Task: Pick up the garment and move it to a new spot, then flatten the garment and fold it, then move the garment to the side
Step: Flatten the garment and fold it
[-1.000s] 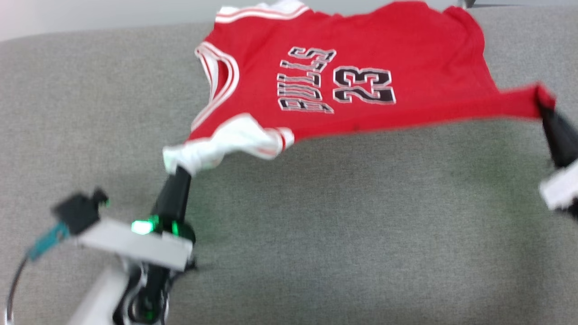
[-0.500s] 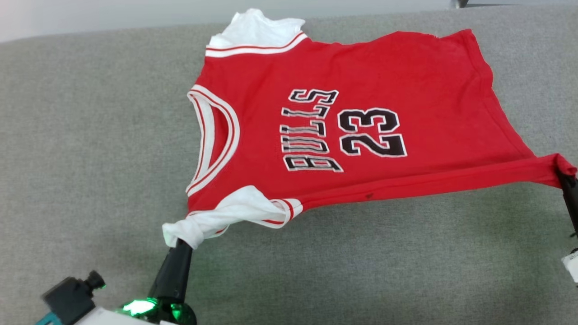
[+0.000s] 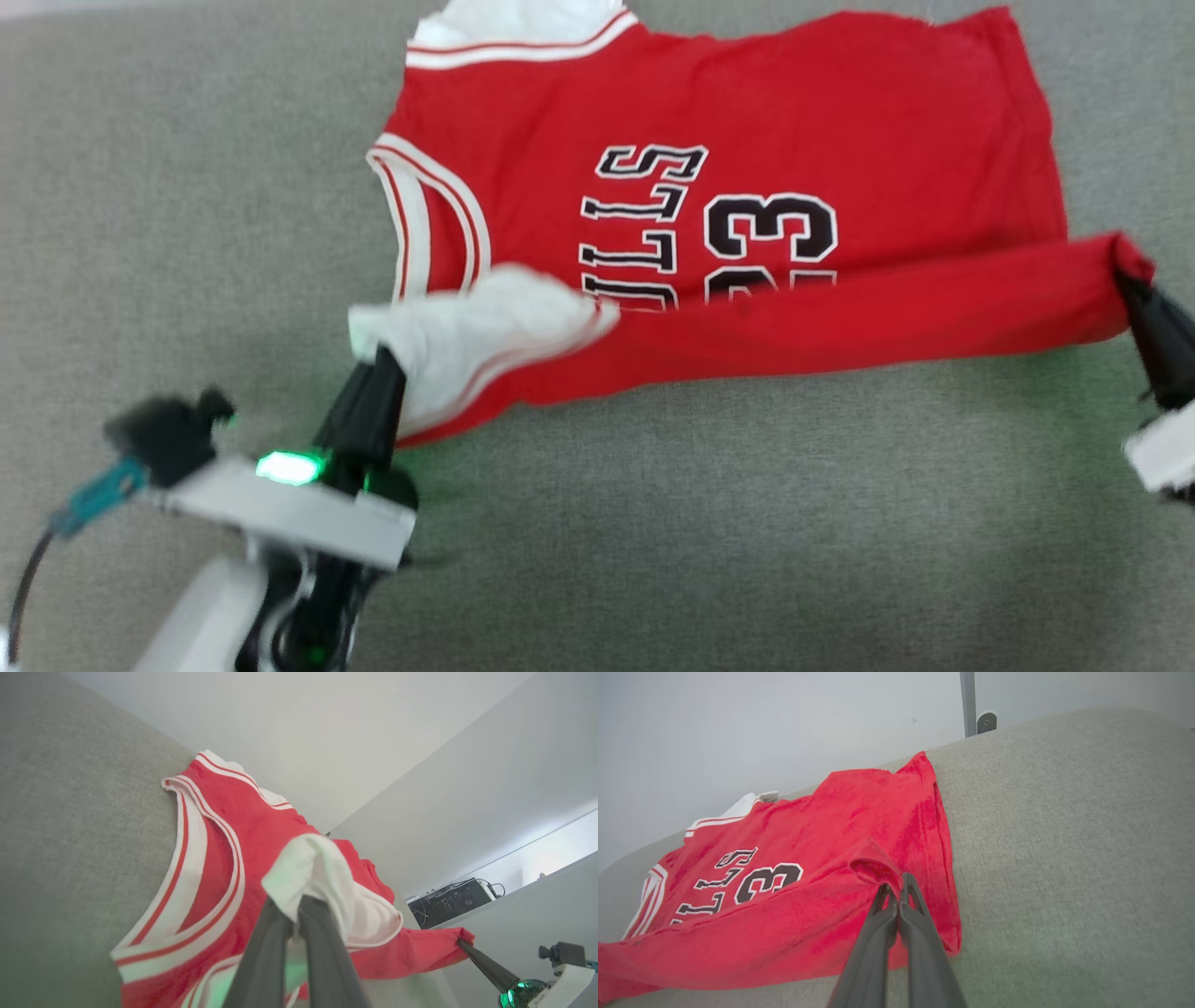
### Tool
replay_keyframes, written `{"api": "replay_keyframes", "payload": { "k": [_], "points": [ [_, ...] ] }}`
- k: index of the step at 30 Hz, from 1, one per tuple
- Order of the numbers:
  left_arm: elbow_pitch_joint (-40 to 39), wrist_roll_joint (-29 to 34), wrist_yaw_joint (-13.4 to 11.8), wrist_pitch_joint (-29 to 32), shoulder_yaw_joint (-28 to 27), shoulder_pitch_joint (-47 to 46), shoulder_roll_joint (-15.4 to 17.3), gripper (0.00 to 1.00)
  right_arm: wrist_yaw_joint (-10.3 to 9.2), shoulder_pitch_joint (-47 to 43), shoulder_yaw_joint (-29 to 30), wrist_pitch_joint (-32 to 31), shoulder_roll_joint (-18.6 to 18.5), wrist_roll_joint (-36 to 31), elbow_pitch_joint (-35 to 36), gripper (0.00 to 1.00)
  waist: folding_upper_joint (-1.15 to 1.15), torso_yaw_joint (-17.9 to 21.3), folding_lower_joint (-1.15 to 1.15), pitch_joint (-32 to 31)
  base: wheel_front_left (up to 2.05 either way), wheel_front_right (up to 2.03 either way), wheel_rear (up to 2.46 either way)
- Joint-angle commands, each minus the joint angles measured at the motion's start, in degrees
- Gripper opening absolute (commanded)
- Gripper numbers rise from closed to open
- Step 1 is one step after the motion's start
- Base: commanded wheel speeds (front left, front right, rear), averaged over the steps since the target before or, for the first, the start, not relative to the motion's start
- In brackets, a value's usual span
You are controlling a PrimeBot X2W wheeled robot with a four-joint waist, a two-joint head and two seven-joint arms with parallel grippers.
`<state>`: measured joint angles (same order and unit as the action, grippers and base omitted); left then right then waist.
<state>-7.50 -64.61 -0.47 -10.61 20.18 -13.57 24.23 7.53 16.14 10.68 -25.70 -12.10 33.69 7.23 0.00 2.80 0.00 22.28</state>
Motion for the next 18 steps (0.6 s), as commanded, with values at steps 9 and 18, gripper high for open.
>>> {"api": "replay_keyframes", "payload": {
  "k": [9,18],
  "points": [
    [13.9,2.3,3.7,-0.6,1.2,-14.4,-3.4,0.00,-0.09,8.1,2.2,1.2,0.6,-3.9,-6.8,0.00,0.00,-0.9,0.00,5.6,0.00,0.00,0.00],
    [22.9,3.1,5.0,-1.0,2.6,-16.0,-4.4,0.00,-0.09,9.4,1.2,2.7,0.6,-4.8,-11.2,0.00,0.00,-0.8,0.00,7.7,0.00,0.00,0.00]
  ]
}}
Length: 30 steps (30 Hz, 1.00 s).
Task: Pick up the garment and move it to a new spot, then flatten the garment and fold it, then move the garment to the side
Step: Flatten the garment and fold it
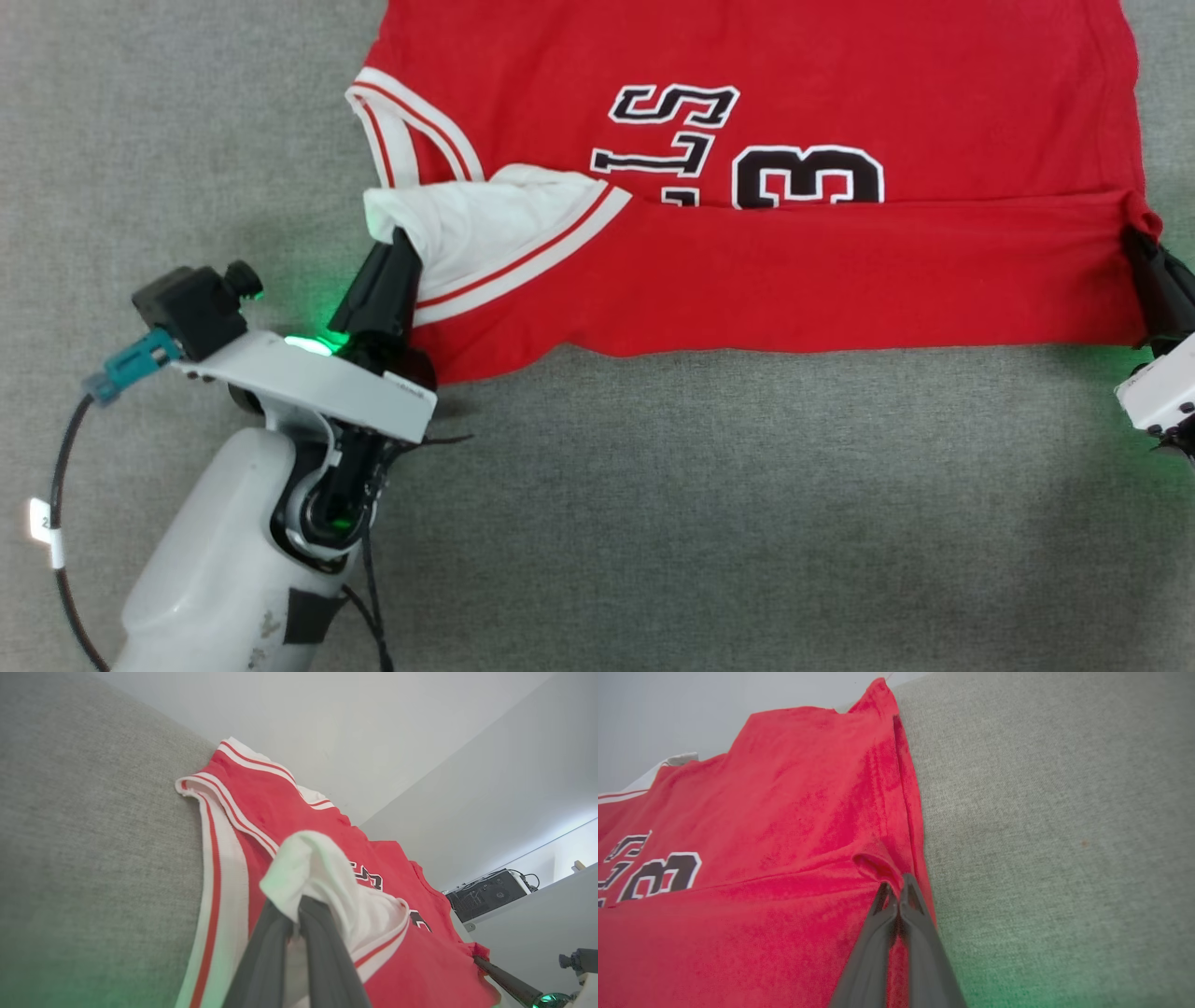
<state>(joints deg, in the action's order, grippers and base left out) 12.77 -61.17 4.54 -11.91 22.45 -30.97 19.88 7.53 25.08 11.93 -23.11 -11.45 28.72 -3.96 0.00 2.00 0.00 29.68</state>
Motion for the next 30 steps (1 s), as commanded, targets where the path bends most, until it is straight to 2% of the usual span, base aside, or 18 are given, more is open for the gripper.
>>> {"api": "replay_keyframes", "payload": {
  "k": [1,21,22,23,24,25,26,27,30],
  "points": [
    [3.2,-0.6,0.1,0.3,0.3,1.6,-0.3,0.00,-0.09,0.5,-0.2,0.5,0.0,0.1,-0.4,0.00,0.00,0.0,0.00,0.4,0.00,0.00,0.00],
    [10.9,-0.6,0.3,1.8,2.3,2.2,-0.2,0.00,-0.09,1.8,-2.7,3.1,0.1,0.9,-4.7,0.00,0.00,0.5,0.00,1.2,0.00,0.00,0.00],
    [10.9,-0.1,0.3,1.9,2.5,2.2,0.0,0.04,-0.09,1.8,-2.9,3.3,0.0,0.9,-4.7,0.00,0.00,0.5,0.00,1.1,0.00,0.00,0.00],
    [10.7,0.3,0.3,1.7,2.6,2.1,0.2,0.25,-0.09,1.7,-3.2,3.5,-0.2,0.7,-4.5,0.00,0.00,0.3,0.00,0.8,0.00,0.00,0.00],
    [10.3,0.4,0.1,1.5,2.5,2.1,0.3,0.92,-0.09,1.6,-3.4,3.7,-0.4,0.6,-4.3,0.27,0.00,0.2,0.00,0.5,0.00,0.00,0.00],
    [9.9,0.6,0.0,1.4,2.5,2.2,0.5,1.00,-0.09,1.4,-3.6,3.9,-0.5,0.5,-4.1,0.42,0.00,0.1,0.00,0.2,0.00,0.00,0.00],
    [9.5,1.1,-0.2,1.3,2.7,2.2,0.8,1.00,-0.09,1.2,-3.8,4.1,-0.9,0.2,-3.8,0.76,0.00,0.0,0.00,-0.2,0.00,0.00,0.00],
    [8.9,1.2,-0.4,1.3,2.8,2.5,1.1,1.00,-0.09,1.1,-4.2,4.4,-1.3,0.0,-3.4,1.00,0.00,-0.1,0.00,-0.6,0.00,0.00,0.00],
    [6.5,2.2,-1.1,1.7,3.0,3.1,2.5,1.00,-0.09,0.4,-4.8,5.0,-1.8,-0.6,-2.4,1.00,0.00,-0.5,0.00,-2.1,0.00,0.00,0.00]
  ]
}}
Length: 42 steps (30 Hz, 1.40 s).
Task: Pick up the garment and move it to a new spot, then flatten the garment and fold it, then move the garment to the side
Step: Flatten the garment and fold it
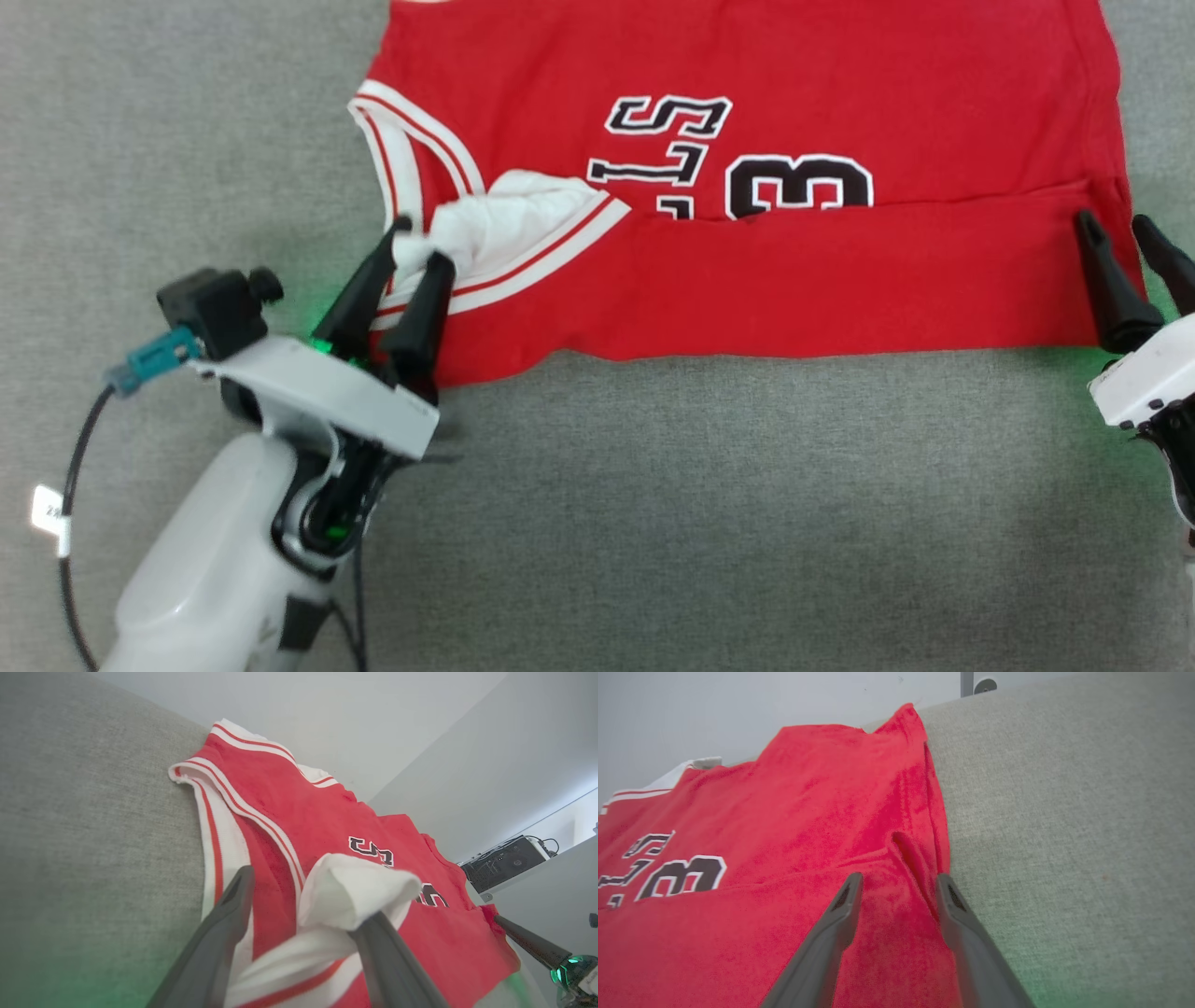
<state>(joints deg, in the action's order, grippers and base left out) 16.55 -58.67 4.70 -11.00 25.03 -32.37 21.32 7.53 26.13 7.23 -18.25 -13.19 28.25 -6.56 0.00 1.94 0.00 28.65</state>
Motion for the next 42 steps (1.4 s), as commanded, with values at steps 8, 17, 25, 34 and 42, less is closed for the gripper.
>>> {"api": "replay_keyframes", "payload": {
  "k": [8,17,25,34,42],
  "points": [
    [-8.0,2.7,-4.6,8.1,0.9,4.2,9.7,1.00,-0.09,-1.9,-1.4,0.6,0.1,-0.8,4.5,1.00,0.00,-0.4,0.00,-3.7,0.00,0.00,0.00],
    [-18.8,-5.1,-9.9,28.9,1.4,5.4,19.0,1.00,-0.09,-1.4,-1.4,0.4,1.1,-0.2,7.7,1.00,0.00,1.0,0.00,-3.4,0.00,0.00,0.00],
    [-20.3,-10.6,-15.6,45.4,1.5,1.2,25.4,1.00,-0.09,0.9,-3.4,1.2,1.7,-0.5,6.8,1.00,0.00,3.2,0.00,-2.2,0.00,0.00,0.00],
    [-23.5,-13.2,-18.0,54.0,4.4,3.4,27.7,1.00,-0.09,2.4,-5.1,2.1,1.6,0.1,5.1,1.00,0.00,4.5,0.00,-1.7,0.00,0.00,0.00],
    [-22.4,-13.9,-17.9,54.2,5.2,3.1,25.8,0.81,-0.09,3.5,-5.3,1.8,1.1,0.4,4.8,1.00,0.00,5.5,0.00,-0.3,0.00,0.00,0.00]
  ]
}}
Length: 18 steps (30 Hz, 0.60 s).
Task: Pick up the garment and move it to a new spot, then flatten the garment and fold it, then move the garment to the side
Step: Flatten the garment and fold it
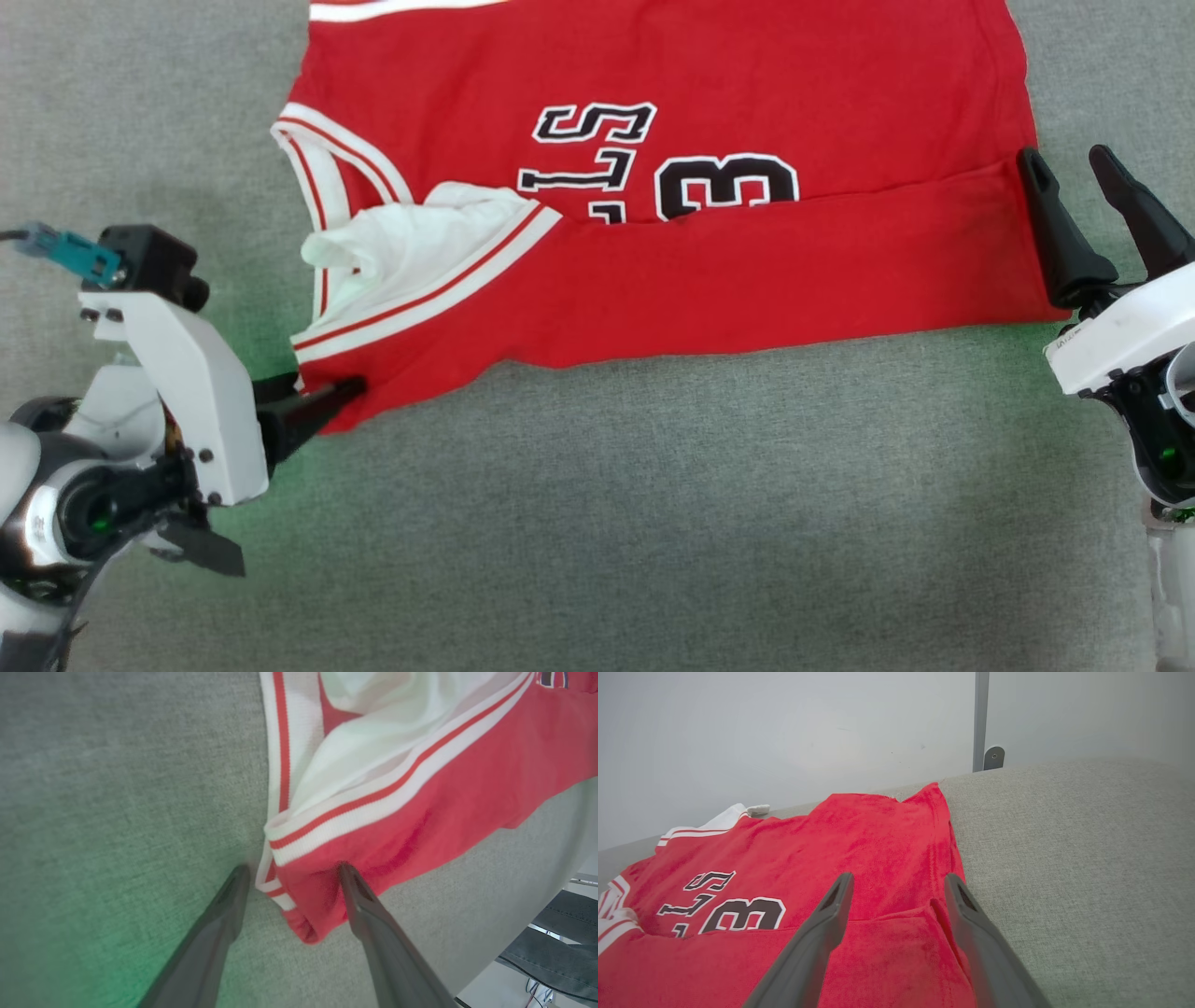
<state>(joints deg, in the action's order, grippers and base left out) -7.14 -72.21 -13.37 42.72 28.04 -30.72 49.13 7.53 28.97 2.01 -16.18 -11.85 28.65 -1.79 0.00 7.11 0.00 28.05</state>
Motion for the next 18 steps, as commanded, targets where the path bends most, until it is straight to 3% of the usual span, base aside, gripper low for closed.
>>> {"api": "replay_keyframes", "payload": {
  "k": [1,2,8,14,18],
  "points": [
    [1.7,-0.4,0.2,0.3,2.2,1.3,-2.4,0.36,-0.09,0.7,-0.1,-0.4,-0.3,-0.1,0.1,1.00,0.00,0.4,0.00,0.4,0.00,0.00,0.00],
    [2.0,-0.4,0.5,0.6,2.6,1.3,-2.5,0.00,-0.09,0.8,-0.1,-0.8,-0.5,-0.2,0.2,1.00,0.00,0.4,0.00,0.4,0.00,0.00,0.00],
    [2.8,-0.6,1.4,-0.2,2.3,1.2,-2.9,0.00,-0.09,-0.2,-1.4,-6.1,-2.8,-0.3,0.6,1.00,0.00,0.5,0.00,0.0,0.00,0.00,0.00],
    [2.9,-1.1,2.2,-0.4,1.9,1.1,-3.1,0.00,-0.09,-1.7,-4.2,-21.1,-9.2,-0.3,3.2,1.00,0.00,0.1,0.00,-0.5,0.00,0.00,0.00],
    [3.0,-1.0,2.6,-0.6,1.8,1.0,-3.3,0.00,-0.09,-2.5,-3.4,-30.3,-11.6,-0.7,6.2,1.00,0.00,-0.4,0.00,-0.1,0.00,0.00,0.00]
  ]
}}
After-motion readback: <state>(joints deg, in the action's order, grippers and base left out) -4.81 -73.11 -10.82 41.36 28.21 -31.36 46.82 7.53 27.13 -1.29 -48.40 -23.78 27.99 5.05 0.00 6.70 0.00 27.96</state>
